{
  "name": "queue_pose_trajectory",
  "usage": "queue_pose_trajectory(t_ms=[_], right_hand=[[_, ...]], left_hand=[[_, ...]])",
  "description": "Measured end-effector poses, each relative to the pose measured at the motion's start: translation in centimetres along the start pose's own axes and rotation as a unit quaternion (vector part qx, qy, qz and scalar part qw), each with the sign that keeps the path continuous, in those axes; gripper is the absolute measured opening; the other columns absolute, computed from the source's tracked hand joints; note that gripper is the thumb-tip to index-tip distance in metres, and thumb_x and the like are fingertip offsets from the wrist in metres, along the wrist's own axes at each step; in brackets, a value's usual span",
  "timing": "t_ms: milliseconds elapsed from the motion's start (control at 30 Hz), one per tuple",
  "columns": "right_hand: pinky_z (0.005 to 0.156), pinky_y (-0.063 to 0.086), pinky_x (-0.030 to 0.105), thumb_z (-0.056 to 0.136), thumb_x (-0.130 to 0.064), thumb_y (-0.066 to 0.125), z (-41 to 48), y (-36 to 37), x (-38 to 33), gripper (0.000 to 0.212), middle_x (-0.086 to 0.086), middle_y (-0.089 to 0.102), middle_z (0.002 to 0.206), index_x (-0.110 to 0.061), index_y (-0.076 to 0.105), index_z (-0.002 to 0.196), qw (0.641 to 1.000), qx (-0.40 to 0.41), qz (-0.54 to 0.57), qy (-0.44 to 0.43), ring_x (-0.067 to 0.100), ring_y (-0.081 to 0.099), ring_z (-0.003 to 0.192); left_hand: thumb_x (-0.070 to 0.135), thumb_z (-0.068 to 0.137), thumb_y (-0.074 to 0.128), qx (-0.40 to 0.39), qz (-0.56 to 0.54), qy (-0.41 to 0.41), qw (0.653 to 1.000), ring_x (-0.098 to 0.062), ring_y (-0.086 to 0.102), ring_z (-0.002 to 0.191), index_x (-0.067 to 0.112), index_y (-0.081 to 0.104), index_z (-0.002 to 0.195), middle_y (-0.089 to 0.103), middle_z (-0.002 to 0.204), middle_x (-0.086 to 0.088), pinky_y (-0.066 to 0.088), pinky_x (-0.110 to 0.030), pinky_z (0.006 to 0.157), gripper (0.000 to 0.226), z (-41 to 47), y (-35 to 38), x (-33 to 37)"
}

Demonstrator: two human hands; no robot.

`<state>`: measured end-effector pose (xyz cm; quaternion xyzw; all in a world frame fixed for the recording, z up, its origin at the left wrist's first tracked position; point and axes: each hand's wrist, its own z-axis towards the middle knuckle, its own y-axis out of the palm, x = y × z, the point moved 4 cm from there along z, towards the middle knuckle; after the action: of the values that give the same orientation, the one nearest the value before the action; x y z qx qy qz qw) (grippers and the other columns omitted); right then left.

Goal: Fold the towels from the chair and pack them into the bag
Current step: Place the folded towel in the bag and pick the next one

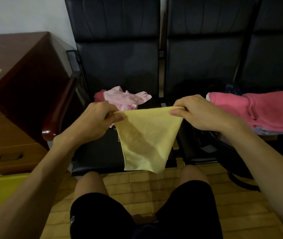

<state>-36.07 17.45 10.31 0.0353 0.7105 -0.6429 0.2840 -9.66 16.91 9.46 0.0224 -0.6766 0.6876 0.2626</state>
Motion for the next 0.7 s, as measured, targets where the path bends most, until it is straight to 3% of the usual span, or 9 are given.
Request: queue_pose_trajectory(t_ms=[133,233,300,400,467,533,600,700], right_hand=[[0.077,0.037,0.019,0.1,-0.034,0.052,0.0,-0.1,0.5,0.014,-0.008,0.05,0.099,-0.024,0.061,0.096,0.999,0.043,0.012,-0.017,0.004,0.05,0.091],[0.077,0.047,0.03,0.1,-0.028,0.053,0.0,0.4,1.0,0.016,-0.004,0.063,0.093,-0.019,0.066,0.097,0.993,0.041,0.109,-0.013,0.008,0.06,0.086],[0.076,0.051,0.035,0.099,-0.024,0.055,-0.3,1.1,1.3,0.016,0.001,0.069,0.086,-0.017,0.068,0.095,0.98,0.038,0.197,-0.002,0.015,0.066,0.082],[0.072,0.053,0.022,0.097,-0.022,0.058,-0.8,2.5,1.6,0.015,-0.002,0.072,0.084,-0.014,0.069,0.098,0.944,0.054,0.325,0.025,0.01,0.068,0.081],[0.07,0.052,0.019,0.096,-0.023,0.058,-1.1,4.3,1.7,0.016,-0.005,0.07,0.082,-0.012,0.069,0.098,0.91,0.049,0.407,0.056,0.007,0.066,0.078],[0.072,0.051,0.022,0.093,-0.027,0.059,-1.4,6.2,1.8,0.02,-0.004,0.07,0.083,-0.011,0.07,0.099,0.862,0.035,0.496,0.1,0.007,0.066,0.078],[0.078,0.053,0.027,0.085,-0.034,0.061,-1.4,7.6,2.0,0.034,0.002,0.072,0.095,-0.01,0.069,0.107,0.775,0.038,0.612,0.152,0.011,0.069,0.087],[0.086,0.056,0.036,0.08,-0.045,0.056,-1.5,9.4,2.2,0.051,0.008,0.072,0.115,-0.011,0.066,0.117,0.66,0.047,0.73,0.173,0.02,0.069,0.106]], left_hand=[[0.034,0.096,0.059,0.042,-0.024,0.017,0.999,-0.007,0.053,0.075,0.014,0.069,0.089,0.059,0.083,0.002,0.039,-0.019,0.064,0.024,-0.4,-0.3,0.3],[0.036,0.094,0.06,0.076,-0.094,0.009,0.993,-0.004,0.052,0.083,0.025,0.065,0.087,0.052,0.092,0.013,0.039,-0.018,0.069,0.014,-0.7,-0.2,0.0],[0.035,0.094,0.06,0.094,-0.161,0.012,0.982,-0.007,0.055,0.091,0.023,0.066,0.086,0.054,0.096,0.012,0.047,-0.023,0.076,0.016,-1.1,0.0,-0.1],[0.032,0.1,0.054,0.105,-0.326,0.029,0.939,-0.023,0.063,0.087,0.012,0.065,0.09,0.062,0.091,-0.003,0.055,-0.042,0.079,0.025,-2.1,0.7,0.6],[0.031,0.101,0.051,0.121,-0.396,0.024,0.91,-0.027,0.061,0.079,0.016,0.062,0.087,0.061,0.083,-0.005,0.053,-0.043,0.072,0.024,-2.7,1.2,1.5],[0.026,0.104,0.048,0.135,-0.411,0.023,0.902,-0.01,0.058,0.075,0.024,0.059,0.084,0.06,0.079,0.011,0.049,-0.029,0.069,0.023,-2.8,1.9,2.2],[0.025,0.104,0.047,0.141,-0.428,0.006,0.893,-0.006,0.056,0.076,0.024,0.058,0.085,0.059,0.08,0.016,0.048,-0.025,0.07,0.023,-2.3,2.6,2.5],[0.026,0.104,0.046,0.159,-0.468,-0.041,0.868,-0.013,0.057,0.079,0.018,0.06,0.089,0.06,0.084,0.006,0.048,-0.031,0.072,0.022,-1.4,3.5,3.0]])
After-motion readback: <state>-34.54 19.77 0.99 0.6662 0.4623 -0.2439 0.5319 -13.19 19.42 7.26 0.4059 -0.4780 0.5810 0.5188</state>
